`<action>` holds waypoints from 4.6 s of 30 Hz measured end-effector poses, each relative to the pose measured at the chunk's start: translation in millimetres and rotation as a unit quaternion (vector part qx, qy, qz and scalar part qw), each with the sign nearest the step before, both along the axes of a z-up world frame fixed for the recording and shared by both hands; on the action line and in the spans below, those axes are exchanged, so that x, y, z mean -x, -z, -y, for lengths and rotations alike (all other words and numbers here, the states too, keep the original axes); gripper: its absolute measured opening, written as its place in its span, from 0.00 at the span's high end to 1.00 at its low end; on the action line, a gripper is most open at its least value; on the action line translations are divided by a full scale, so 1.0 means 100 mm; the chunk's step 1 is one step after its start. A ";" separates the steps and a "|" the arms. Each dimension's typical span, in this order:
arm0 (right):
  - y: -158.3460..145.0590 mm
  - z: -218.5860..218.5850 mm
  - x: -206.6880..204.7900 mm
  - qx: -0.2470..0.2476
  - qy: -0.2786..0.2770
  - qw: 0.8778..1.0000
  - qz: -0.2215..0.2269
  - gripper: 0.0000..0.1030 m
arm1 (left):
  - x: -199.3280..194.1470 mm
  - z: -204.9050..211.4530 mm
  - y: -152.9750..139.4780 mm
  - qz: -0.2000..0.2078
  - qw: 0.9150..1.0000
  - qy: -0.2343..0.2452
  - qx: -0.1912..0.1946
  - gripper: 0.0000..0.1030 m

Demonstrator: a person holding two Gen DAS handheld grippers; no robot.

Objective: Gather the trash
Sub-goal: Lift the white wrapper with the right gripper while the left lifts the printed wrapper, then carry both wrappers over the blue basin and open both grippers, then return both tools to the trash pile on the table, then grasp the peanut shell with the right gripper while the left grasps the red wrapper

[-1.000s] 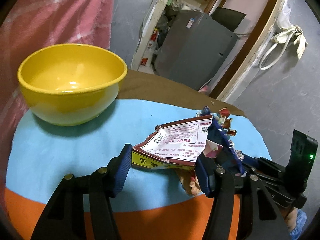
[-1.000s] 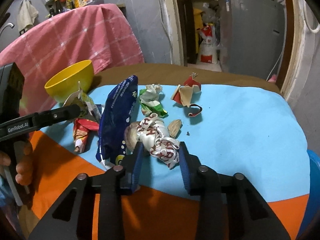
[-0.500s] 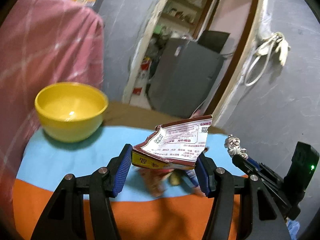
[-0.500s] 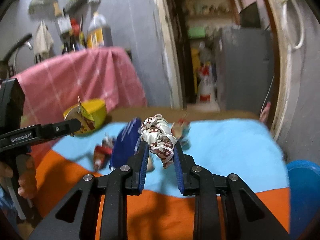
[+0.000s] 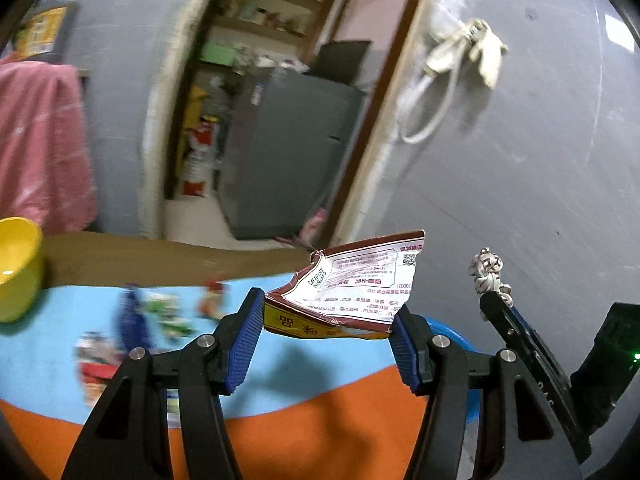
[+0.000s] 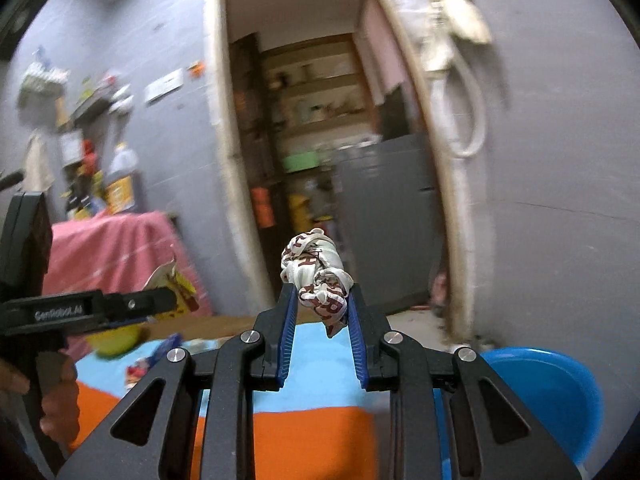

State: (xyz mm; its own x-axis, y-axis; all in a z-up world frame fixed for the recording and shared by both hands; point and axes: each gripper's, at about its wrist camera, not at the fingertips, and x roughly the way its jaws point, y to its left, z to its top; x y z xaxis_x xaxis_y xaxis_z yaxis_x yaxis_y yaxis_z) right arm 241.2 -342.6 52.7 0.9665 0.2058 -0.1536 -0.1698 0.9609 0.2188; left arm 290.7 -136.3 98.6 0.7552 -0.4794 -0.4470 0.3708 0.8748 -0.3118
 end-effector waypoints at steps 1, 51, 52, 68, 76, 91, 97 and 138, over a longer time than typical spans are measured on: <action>0.02 0.10 0.01 -0.003 0.015 1.000 -0.004 0.78 | -0.05 0.17 0.02 -0.011 1.000 0.013 0.002 0.48; 0.02 0.58 0.22 -0.029 0.113 0.993 0.024 0.03 | 0.17 0.08 0.03 0.066 0.989 -0.125 -0.049 0.02; 0.00 0.53 0.23 -0.028 0.108 0.993 0.035 0.00 | 0.21 0.01 0.02 0.073 0.987 -0.133 -0.051 0.02; -0.24 -0.58 0.32 0.009 -0.020 0.990 0.136 0.00 | 0.86 -1.18 0.09 0.143 0.956 -0.241 -0.091 0.02; -0.17 -1.05 0.19 0.032 -0.065 0.990 0.117 0.00 | 0.98 -1.50 0.22 0.151 0.945 -0.270 -0.104 0.02; 0.18 -1.47 -0.31 0.111 -0.121 0.986 -0.042 0.01 | 0.68 -1.65 0.58 0.068 0.959 -0.250 -0.115 0.02; 0.33 -1.59 -0.51 0.133 -0.147 0.974 -0.112 0.16 | 0.48 -1.59 0.71 0.007 0.967 -0.220 -0.127 0.02; 0.65 -1.86 -0.91 0.109 -0.250 0.926 -0.260 0.76 | 0.08 -1.66 0.96 -0.133 0.981 -0.134 -0.039 0.84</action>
State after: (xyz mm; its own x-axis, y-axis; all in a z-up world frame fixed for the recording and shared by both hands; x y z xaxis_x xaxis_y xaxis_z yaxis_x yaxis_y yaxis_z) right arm 332.4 -156.8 -12.2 0.5420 0.5169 -0.6627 -0.5312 0.8217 0.2064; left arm 283.0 29.7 2.4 0.7011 -0.2356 -0.6730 0.0377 0.9548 -0.2950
